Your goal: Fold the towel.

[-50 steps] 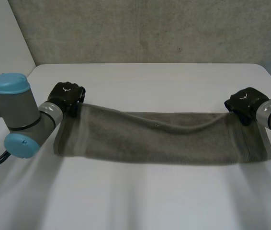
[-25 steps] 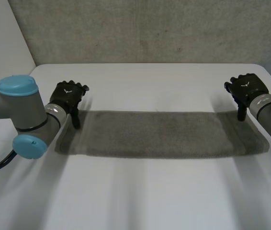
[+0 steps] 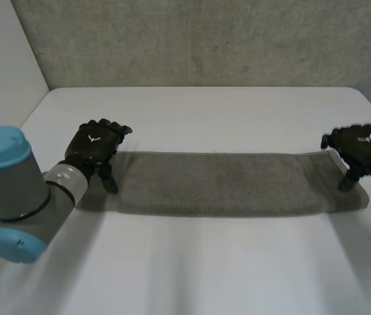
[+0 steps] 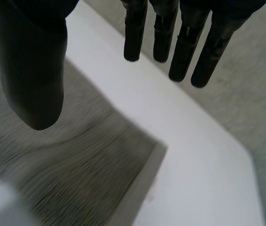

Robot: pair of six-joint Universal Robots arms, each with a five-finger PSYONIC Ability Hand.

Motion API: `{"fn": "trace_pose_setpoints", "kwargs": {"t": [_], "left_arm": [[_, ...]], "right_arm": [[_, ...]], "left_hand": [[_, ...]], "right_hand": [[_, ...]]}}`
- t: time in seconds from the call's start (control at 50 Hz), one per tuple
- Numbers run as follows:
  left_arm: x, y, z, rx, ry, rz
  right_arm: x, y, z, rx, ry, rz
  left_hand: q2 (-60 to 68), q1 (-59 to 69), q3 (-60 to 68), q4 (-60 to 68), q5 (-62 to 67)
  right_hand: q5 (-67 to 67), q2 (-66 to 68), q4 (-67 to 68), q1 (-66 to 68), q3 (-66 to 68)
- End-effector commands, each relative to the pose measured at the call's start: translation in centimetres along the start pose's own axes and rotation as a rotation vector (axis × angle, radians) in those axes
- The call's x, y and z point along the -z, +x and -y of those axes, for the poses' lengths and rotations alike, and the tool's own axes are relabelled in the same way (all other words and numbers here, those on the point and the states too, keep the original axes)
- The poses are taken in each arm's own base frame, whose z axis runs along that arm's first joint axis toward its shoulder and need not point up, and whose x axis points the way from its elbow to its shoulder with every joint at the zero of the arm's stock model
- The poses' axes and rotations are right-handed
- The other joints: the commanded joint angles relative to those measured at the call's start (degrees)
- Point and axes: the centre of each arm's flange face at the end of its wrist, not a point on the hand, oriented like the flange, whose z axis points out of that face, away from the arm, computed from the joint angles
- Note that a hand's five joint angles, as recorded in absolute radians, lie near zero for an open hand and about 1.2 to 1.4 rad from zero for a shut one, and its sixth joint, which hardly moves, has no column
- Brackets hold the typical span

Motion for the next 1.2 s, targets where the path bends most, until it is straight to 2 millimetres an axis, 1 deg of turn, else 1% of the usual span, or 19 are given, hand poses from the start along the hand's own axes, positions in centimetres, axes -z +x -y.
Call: {"fn": "trace_pose_setpoints", "kwargs": {"t": [0.02,0.14,0.26,0.36,0.48,0.7,0.82,0.86,0.92,0.96,0.98,1.02,1.04,1.08,1.1,1.12,1.14,1.18,1.2], "left_arm": [[0.9,0.3,0.1,0.040,0.063,-0.002],[0.9,0.4,0.0,0.045,0.060,-0.001],[0.9,0.4,0.0,0.044,0.061,-0.001],[0.9,0.4,0.0,0.045,0.061,0.001],[0.9,0.3,0.0,0.044,0.063,0.003],[1.0,0.2,0.3,0.043,0.070,0.008],[1.1,-0.4,1.7,0.036,0.112,0.025],[0.9,-0.5,2.3,0.033,0.130,0.029],[0.9,-0.7,2.7,0.032,0.143,0.034],[0.8,-0.8,3.3,0.035,0.160,0.039],[0.8,-0.8,3.3,0.035,0.160,0.039],[0.8,-0.4,3.8,0.062,0.176,0.026],[0.8,-0.4,3.8,0.063,0.176,0.026],[0.9,0.2,4.0,0.096,0.185,0.008],[0.9,0.2,4.1,0.096,0.185,0.008],[1.0,0.4,4.0,0.105,0.183,0.002],[1.0,0.4,4.0,0.105,0.183,0.001],[1.1,0.7,4.0,0.108,0.180,-0.007],[1.1,0.7,4.0,0.108,0.180,-0.007]], "right_arm": [[0.6,0.5,-3.7,-0.059,-0.064,0.058],[-0.9,0.1,-6.6,-0.019,-0.122,0.082],[-1.6,0.4,-7.4,0.005,-0.136,0.056],[-2.4,1.0,-8.1,0.012,-0.161,0.015],[-2.6,3.1,-8.4,0.015,-0.175,-0.074],[-1.0,11.5,-4.8,0.224,-0.172,-0.393],[-1.3,11.7,-3.2,0.294,-0.159,-0.409],[-2.3,7.1,0.8,0.338,-0.039,-0.326],[-2.6,4.3,2.9,0.356,0.032,-0.277],[-2.1,-1.3,6.2,0.375,0.153,-0.181],[-2.1,-1.3,6.2,0.375,0.154,-0.180],[-1.0,-7.8,8.4,0.401,0.281,-0.055],[-1.0,-7.8,8.5,0.402,0.282,-0.054],[0.9,-15.1,9.2,0.437,0.386,0.106],[1.0,-15.2,9.2,0.437,0.387,0.107],[1.6,-18.3,8.7,0.450,0.409,0.185],[1.7,-18.3,8.6,0.450,0.410,0.185],[2.5,-22.8,7.0,0.472,0.416,0.303],[2.5,-22.8,7.0,0.472,0.416,0.304]], "left_hand": [[-3.00,-3.69,-2.50,-3.27,-11.17],[-3.00,-3.69,-2.50,-3.27,-11.17],[-3.00,-3.69,-2.50,-3.27,-11.17],[-3.00,-3.69,-2.50,-3.27,-11.17],[-3.00,-3.69,-2.50,-3.27,-11.17],[-3.00,-3.69,-2.50,-3.27,-11.17],[-3.16,-3.86,-2.67,-3.44,-11.34],[-3.16,-3.86,-2.67,-3.44,-11.34],[-3.16,-3.86,-2.67,-3.44,-11.34],[-3.16,-3.86,-2.67,-3.44,-11.34],[-3.16,-3.86,-2.67,-3.44,-11.34],[-3.16,-3.86,-2.67,-3.44,-11.34],[-3.16,-3.86,-2.67,-3.44,-11.34],[-3.16,-3.86,-2.67,-3.44,-11.34],[-3.16,-3.86,-2.67,-3.44,-11.34],[-3.16,-3.86,-2.67,-3.44,-11.34],[-3.16,-3.86,-2.67,-3.44,-11.34],[-3.16,-3.86,-2.67,-3.44,-11.34],[-3.16,-3.86,-2.67,-3.44,-11.34]], "right_hand": [[2.52,3.47,3.23,3.46,3.51],[5.03,5.98,5.74,5.97,6.02],[13.62,14.58,14.34,14.56,14.61],[52.39,53.34,53.10,53.32,53.37],[53.77,54.72,54.48,54.70,54.75],[53.77,54.72,54.48,54.70,54.75],[53.77,54.72,54.48,54.70,54.75],[53.77,54.72,54.48,54.70,54.75],[53.77,54.72,54.48,54.70,54.75],[53.77,54.72,54.48,54.70,54.75],[53.77,54.72,54.48,54.70,54.75],[53.77,54.72,54.48,54.70,54.75],[53.77,54.72,54.48,54.70,54.75],[53.77,54.72,54.48,54.70,54.75],[53.77,54.72,54.48,54.70,54.75],[53.77,54.72,54.48,54.70,54.75],[53.77,54.72,54.48,54.70,54.75],[53.77,54.72,54.48,54.70,54.75],[53.77,54.72,54.48,54.70,54.75]]}}
